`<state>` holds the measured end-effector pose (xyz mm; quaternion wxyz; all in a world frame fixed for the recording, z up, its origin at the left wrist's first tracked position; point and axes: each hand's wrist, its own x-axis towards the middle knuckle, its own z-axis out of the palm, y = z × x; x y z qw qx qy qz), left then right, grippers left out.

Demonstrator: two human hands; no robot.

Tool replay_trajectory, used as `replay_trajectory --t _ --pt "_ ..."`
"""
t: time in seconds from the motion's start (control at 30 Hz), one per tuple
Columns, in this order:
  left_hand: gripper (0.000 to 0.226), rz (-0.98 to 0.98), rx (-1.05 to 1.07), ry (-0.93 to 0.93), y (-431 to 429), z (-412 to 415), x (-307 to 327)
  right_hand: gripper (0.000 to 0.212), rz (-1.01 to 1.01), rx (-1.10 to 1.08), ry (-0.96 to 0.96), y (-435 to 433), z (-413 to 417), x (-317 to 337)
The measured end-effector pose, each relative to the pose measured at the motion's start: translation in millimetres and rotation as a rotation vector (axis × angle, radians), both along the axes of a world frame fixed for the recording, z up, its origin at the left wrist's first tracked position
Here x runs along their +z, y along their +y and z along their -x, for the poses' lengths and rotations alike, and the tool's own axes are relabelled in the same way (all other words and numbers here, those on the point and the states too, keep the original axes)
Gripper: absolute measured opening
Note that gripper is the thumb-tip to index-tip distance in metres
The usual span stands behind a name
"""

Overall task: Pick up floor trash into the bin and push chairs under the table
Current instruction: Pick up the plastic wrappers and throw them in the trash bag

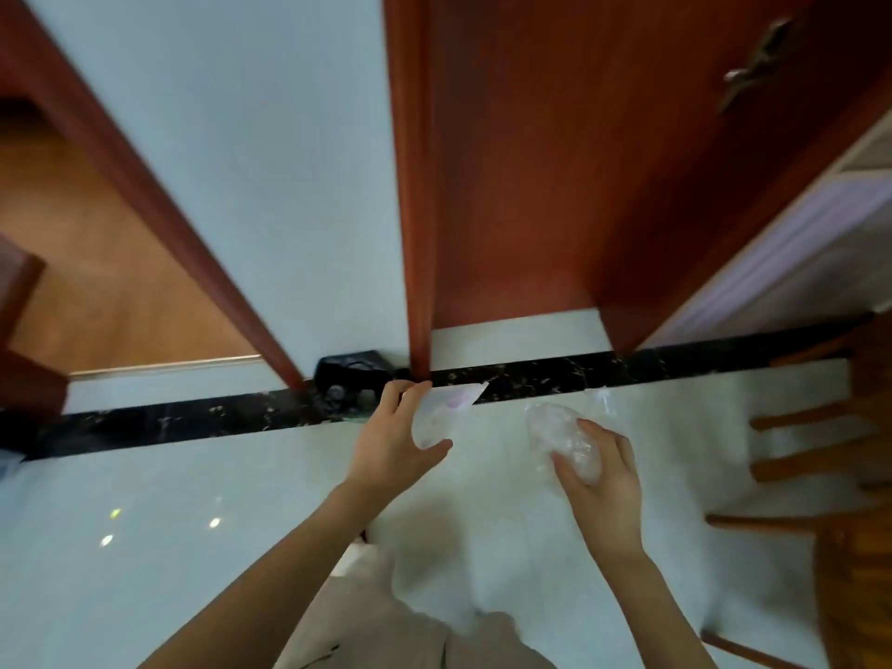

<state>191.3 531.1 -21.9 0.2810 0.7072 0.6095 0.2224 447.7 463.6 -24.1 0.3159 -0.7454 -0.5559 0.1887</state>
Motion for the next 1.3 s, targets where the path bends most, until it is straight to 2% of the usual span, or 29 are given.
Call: replay_trajectory --t 0.07,0.13,0.27,0.33,0.43,0.53,0.7,1.03,1.3 --pt "0.076 0.004 0.045 0.037 12 52 -8 0.043 0.088 0.004 0.131 29 43 -9" --pt "0.077 0.027 0.101 0.08 25 102 -14 0.048 0.124 0.039 0.154 58 82 -20" --pt "0.077 0.072 0.212 0.139 48 187 -20 0.037 0.177 0.13 0.26 118 151 -41" --pt "0.076 0.108 0.252 0.152 59 214 -25 0.036 0.179 0.121 0.269 138 178 -49" --pt "0.076 0.149 0.302 0.144 78 236 -43 0.045 0.161 0.15 0.263 166 207 -58" --pt "0.075 0.189 0.355 0.134 99 245 -77 0.045 0.172 0.212 0.236 197 223 -92" --pt "0.075 0.234 0.471 0.094 147 247 -169 0.044 0.212 0.294 0.22 254 238 -192" --pt "0.075 0.223 0.522 0.083 241 244 -416 0.046 0.271 0.445 0.122 346 253 -460" --pt "0.077 0.209 0.577 0.045 272 241 -531 0.049 0.385 0.552 0.107 396 272 -577"
